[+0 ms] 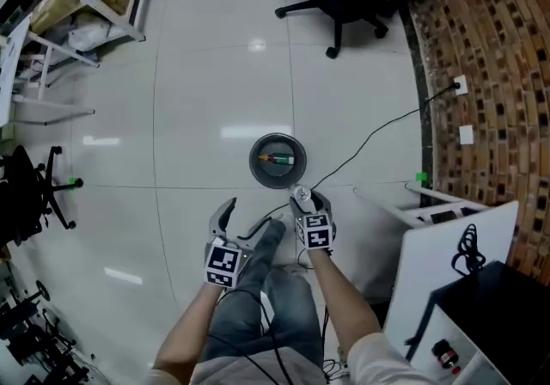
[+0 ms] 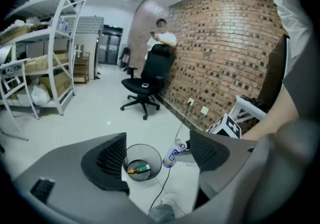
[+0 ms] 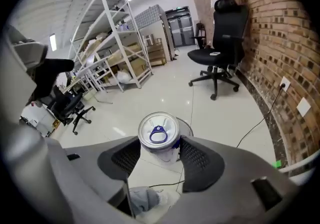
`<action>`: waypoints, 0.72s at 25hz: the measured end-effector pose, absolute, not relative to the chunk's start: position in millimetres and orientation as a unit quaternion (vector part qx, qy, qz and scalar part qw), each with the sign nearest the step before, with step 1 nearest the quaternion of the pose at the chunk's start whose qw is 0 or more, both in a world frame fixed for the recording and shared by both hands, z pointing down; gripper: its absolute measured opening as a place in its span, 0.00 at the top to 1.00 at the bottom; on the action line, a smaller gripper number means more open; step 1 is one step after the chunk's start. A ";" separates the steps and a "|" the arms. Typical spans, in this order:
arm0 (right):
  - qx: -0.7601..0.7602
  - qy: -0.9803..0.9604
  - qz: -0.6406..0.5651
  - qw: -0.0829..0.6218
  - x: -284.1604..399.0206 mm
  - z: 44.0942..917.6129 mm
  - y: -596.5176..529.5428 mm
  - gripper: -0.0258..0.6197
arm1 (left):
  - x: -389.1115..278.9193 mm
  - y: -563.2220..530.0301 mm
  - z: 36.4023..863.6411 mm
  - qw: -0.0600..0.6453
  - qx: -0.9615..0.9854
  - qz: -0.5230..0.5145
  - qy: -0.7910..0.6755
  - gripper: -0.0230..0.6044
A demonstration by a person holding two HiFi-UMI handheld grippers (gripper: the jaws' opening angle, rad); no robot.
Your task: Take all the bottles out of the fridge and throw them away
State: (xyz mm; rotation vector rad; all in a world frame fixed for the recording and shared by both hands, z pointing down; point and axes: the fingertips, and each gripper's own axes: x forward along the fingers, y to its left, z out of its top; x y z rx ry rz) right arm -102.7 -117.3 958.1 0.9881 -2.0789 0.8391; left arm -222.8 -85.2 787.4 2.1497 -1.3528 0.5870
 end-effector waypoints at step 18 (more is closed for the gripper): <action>0.349 -0.781 0.400 0.330 -153.9 1123.4 -133.6 0.91 | -230.7 -64.4 904.3 0.344 0.756 0.234 -0.505 0.33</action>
